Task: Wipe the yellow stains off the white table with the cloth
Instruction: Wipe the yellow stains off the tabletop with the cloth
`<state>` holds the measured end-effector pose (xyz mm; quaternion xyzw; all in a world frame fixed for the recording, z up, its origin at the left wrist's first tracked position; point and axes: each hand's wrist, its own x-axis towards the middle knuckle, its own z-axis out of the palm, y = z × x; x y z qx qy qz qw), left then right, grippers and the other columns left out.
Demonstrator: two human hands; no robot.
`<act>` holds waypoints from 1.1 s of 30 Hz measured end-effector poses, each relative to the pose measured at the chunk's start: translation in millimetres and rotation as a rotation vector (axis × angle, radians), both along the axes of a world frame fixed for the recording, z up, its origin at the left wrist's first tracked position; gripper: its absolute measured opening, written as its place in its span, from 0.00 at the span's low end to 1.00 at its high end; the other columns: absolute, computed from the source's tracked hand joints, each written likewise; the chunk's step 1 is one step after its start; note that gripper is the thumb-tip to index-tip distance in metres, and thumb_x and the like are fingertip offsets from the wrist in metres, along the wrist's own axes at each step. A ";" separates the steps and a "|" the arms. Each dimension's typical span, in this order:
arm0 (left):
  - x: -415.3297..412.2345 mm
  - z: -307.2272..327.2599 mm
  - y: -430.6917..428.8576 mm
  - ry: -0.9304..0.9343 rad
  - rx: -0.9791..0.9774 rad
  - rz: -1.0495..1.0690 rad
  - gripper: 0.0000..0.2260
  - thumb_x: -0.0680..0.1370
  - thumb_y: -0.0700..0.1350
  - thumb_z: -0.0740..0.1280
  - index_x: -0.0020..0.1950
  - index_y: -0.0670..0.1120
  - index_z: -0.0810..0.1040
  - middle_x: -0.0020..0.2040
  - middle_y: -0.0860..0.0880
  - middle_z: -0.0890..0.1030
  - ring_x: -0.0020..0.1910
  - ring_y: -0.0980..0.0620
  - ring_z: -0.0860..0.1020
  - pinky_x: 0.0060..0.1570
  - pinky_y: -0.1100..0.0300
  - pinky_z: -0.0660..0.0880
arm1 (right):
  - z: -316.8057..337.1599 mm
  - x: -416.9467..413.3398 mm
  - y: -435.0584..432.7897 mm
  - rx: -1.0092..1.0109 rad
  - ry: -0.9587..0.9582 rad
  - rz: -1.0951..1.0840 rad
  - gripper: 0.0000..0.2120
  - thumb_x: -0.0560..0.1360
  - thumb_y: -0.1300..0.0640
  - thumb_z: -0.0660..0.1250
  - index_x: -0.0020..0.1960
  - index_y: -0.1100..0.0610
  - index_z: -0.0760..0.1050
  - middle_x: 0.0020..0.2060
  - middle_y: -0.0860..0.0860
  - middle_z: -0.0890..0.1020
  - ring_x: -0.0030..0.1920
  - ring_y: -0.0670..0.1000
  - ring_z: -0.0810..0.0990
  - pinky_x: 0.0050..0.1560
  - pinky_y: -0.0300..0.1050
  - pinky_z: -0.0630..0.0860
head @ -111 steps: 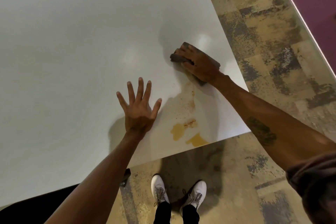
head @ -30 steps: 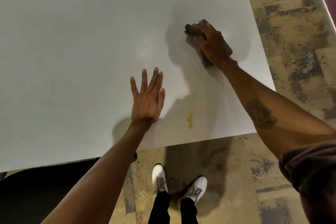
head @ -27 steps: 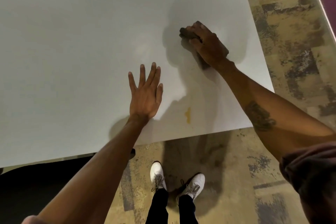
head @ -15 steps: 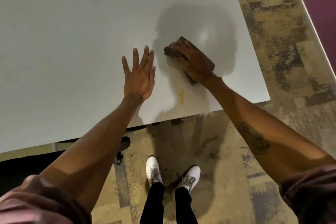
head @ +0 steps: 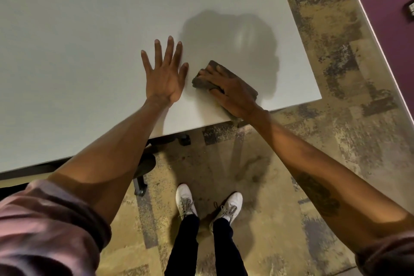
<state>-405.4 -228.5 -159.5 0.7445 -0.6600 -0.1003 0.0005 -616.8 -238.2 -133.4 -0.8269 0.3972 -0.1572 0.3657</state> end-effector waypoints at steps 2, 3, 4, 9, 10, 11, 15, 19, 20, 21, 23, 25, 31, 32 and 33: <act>-0.3 -0.4 1.1 0.010 -0.003 -0.006 0.28 0.87 0.59 0.40 0.86 0.50 0.44 0.86 0.49 0.44 0.85 0.40 0.42 0.79 0.32 0.43 | -2.0 -2.2 9.6 0.006 -0.011 0.005 0.19 0.82 0.62 0.59 0.73 0.60 0.69 0.73 0.57 0.70 0.75 0.44 0.56 0.74 0.27 0.43; -0.5 -0.6 1.8 0.015 -0.005 -0.008 0.28 0.87 0.59 0.40 0.86 0.51 0.44 0.86 0.49 0.45 0.85 0.40 0.42 0.79 0.31 0.43 | -3.2 -3.5 14.3 0.006 -0.020 0.002 0.19 0.82 0.62 0.60 0.73 0.60 0.69 0.73 0.57 0.70 0.74 0.42 0.56 0.74 0.26 0.43; -0.7 -0.3 2.1 0.019 -0.005 -0.007 0.28 0.86 0.59 0.40 0.86 0.51 0.45 0.86 0.49 0.45 0.85 0.40 0.42 0.79 0.31 0.43 | -4.4 -5.1 18.8 0.005 -0.030 -0.002 0.20 0.81 0.62 0.60 0.73 0.60 0.69 0.73 0.57 0.70 0.74 0.41 0.55 0.73 0.25 0.42; -3.8 -1.0 2.6 -0.012 0.001 0.009 0.28 0.87 0.59 0.41 0.86 0.52 0.44 0.86 0.49 0.44 0.85 0.41 0.43 0.80 0.32 0.44 | -11.6 -13.8 45.4 0.059 -0.027 0.076 0.22 0.80 0.61 0.60 0.74 0.57 0.68 0.74 0.54 0.68 0.78 0.47 0.56 0.79 0.40 0.45; -4.3 -1.1 3.1 -0.012 0.003 0.017 0.28 0.87 0.59 0.41 0.86 0.52 0.44 0.86 0.49 0.44 0.85 0.41 0.43 0.80 0.32 0.43 | -13.0 -15.4 50.7 0.067 -0.029 0.102 0.22 0.80 0.61 0.60 0.74 0.57 0.67 0.75 0.54 0.68 0.78 0.49 0.57 0.80 0.44 0.47; -4.3 -1.3 3.9 -0.008 0.002 0.023 0.28 0.86 0.59 0.41 0.86 0.52 0.44 0.86 0.49 0.44 0.85 0.41 0.43 0.80 0.32 0.43 | -14.0 -16.7 55.5 0.069 -0.027 0.123 0.23 0.80 0.61 0.60 0.75 0.57 0.66 0.75 0.54 0.68 0.79 0.49 0.57 0.80 0.47 0.48; -4.6 -2.6 7.8 -0.002 -0.010 0.034 0.28 0.86 0.60 0.41 0.85 0.53 0.44 0.86 0.50 0.44 0.85 0.42 0.42 0.80 0.33 0.42 | -13.0 -22.3 64.2 -0.005 -0.015 0.174 0.23 0.80 0.63 0.61 0.75 0.58 0.66 0.75 0.54 0.67 0.78 0.49 0.57 0.80 0.45 0.48; -7.2 -3.7 10.0 0.029 -0.019 0.061 0.28 0.86 0.61 0.41 0.86 0.54 0.46 0.86 0.50 0.45 0.85 0.42 0.43 0.80 0.33 0.42 | -9.3 -23.0 66.4 -0.231 0.054 0.245 0.27 0.78 0.62 0.63 0.76 0.62 0.64 0.75 0.57 0.67 0.78 0.53 0.59 0.80 0.44 0.47; -8.0 -4.4 10.1 0.032 -0.023 0.066 0.28 0.86 0.61 0.41 0.85 0.54 0.46 0.86 0.51 0.46 0.85 0.42 0.43 0.80 0.33 0.42 | -9.0 -23.6 65.7 -0.285 0.070 0.269 0.27 0.78 0.60 0.64 0.75 0.63 0.64 0.75 0.57 0.67 0.78 0.54 0.60 0.80 0.47 0.48; -8.4 -5.2 10.1 0.032 -0.029 0.071 0.28 0.86 0.61 0.41 0.85 0.54 0.47 0.86 0.51 0.46 0.85 0.42 0.44 0.80 0.33 0.43 | -8.8 -24.7 64.5 -0.328 0.077 0.291 0.27 0.78 0.58 0.66 0.75 0.63 0.64 0.75 0.57 0.67 0.78 0.55 0.61 0.80 0.50 0.51; -8.1 -7.4 10.3 0.041 -0.040 0.076 0.28 0.85 0.61 0.41 0.85 0.55 0.48 0.86 0.51 0.47 0.85 0.43 0.44 0.80 0.33 0.43 | -8.6 -27.7 61.7 -0.365 0.055 0.324 0.28 0.77 0.59 0.69 0.74 0.65 0.65 0.74 0.59 0.68 0.77 0.58 0.62 0.79 0.54 0.55; -7.4 -8.6 10.3 0.058 -0.048 0.079 0.29 0.85 0.62 0.41 0.85 0.55 0.48 0.86 0.51 0.48 0.85 0.43 0.45 0.80 0.33 0.43 | -10.1 -29.6 58.6 -0.352 0.015 0.337 0.28 0.75 0.62 0.70 0.73 0.66 0.67 0.73 0.60 0.70 0.76 0.60 0.64 0.79 0.55 0.55; -5.8 -6.6 7.3 0.086 -0.065 0.094 0.29 0.85 0.62 0.42 0.85 0.56 0.51 0.86 0.53 0.50 0.85 0.44 0.46 0.80 0.34 0.43 | -20.8 -37.4 42.2 -0.353 -0.089 0.560 0.25 0.72 0.63 0.73 0.68 0.64 0.74 0.69 0.59 0.74 0.74 0.59 0.68 0.77 0.59 0.58; -5.5 -6.5 6.4 0.084 -0.060 0.100 0.28 0.85 0.62 0.43 0.85 0.56 0.51 0.86 0.53 0.50 0.85 0.44 0.45 0.80 0.34 0.43 | -22.8 -39.2 38.1 -0.376 -0.095 0.619 0.24 0.72 0.61 0.73 0.68 0.63 0.75 0.69 0.58 0.75 0.73 0.59 0.69 0.77 0.60 0.58; -5.8 -6.3 5.7 0.082 -0.056 0.105 0.28 0.85 0.62 0.43 0.85 0.56 0.51 0.86 0.54 0.50 0.85 0.44 0.45 0.80 0.34 0.43 | -24.8 -40.6 33.9 -0.400 -0.096 0.680 0.24 0.73 0.60 0.73 0.68 0.62 0.75 0.69 0.57 0.75 0.73 0.58 0.69 0.76 0.60 0.59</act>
